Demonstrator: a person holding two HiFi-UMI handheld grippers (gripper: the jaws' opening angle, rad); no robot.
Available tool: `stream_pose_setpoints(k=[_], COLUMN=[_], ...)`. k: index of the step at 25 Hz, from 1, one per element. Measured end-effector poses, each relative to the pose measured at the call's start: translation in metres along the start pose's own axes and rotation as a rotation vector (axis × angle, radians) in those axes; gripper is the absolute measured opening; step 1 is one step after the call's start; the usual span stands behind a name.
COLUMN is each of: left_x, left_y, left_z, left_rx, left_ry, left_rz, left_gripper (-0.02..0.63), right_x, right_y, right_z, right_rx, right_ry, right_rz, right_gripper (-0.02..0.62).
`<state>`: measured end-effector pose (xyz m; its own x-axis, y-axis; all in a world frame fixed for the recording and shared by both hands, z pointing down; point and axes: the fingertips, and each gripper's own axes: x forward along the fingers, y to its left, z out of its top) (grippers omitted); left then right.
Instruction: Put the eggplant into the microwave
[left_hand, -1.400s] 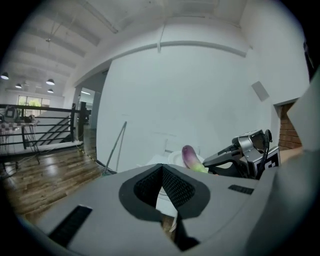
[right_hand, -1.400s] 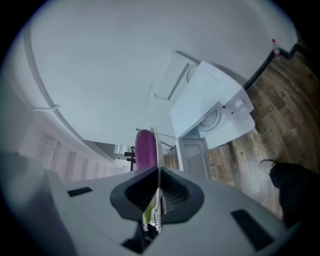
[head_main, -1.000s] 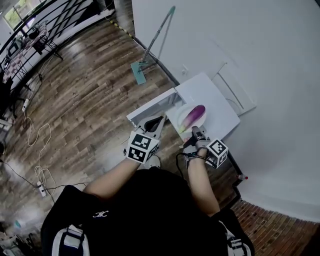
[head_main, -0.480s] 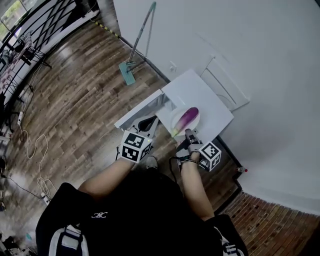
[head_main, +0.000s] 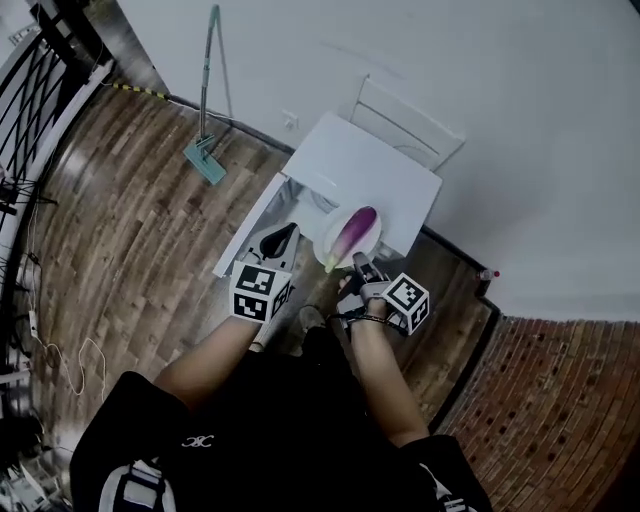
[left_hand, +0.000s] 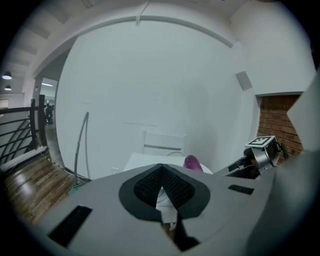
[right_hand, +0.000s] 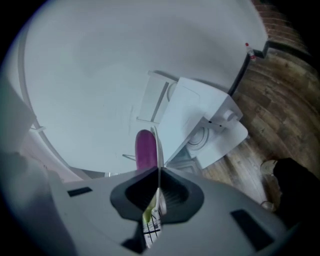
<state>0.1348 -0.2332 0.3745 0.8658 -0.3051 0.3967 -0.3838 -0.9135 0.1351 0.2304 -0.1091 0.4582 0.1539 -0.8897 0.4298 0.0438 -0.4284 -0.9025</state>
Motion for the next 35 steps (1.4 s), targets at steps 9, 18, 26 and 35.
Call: stream_pose_setpoints(k=[9,18,26,35], left_x=[-0.006,0.026,0.074,0.133], left_y=[-0.008,-0.004,0.024,0.061], left_z=[-0.057,-0.113,-0.181,-0.26], left_rx=[0.041,0.026,0.011,0.009], left_ry=[0.041,-0.01,-0.075,-0.19], left_rz=[-0.134,-0.133,-0.115,-0.074], left_gripper=[-0.002,-0.002,-0.002,-0.002], right_x=[-0.006,0.024,0.083,0.159], right_y=[-0.048,-0.109,-0.163,-0.234], right_z=[-0.05,-0.043,-0.026,-0.002], right_rx=[0.112,0.2,0.153,0.165], right_ry=[-0.12,-0.179,-0.217,-0.274], right_rz=[-0.031,0.029,0.053,0.102], right_gripper=[0.026,0.026,0.026,0.026])
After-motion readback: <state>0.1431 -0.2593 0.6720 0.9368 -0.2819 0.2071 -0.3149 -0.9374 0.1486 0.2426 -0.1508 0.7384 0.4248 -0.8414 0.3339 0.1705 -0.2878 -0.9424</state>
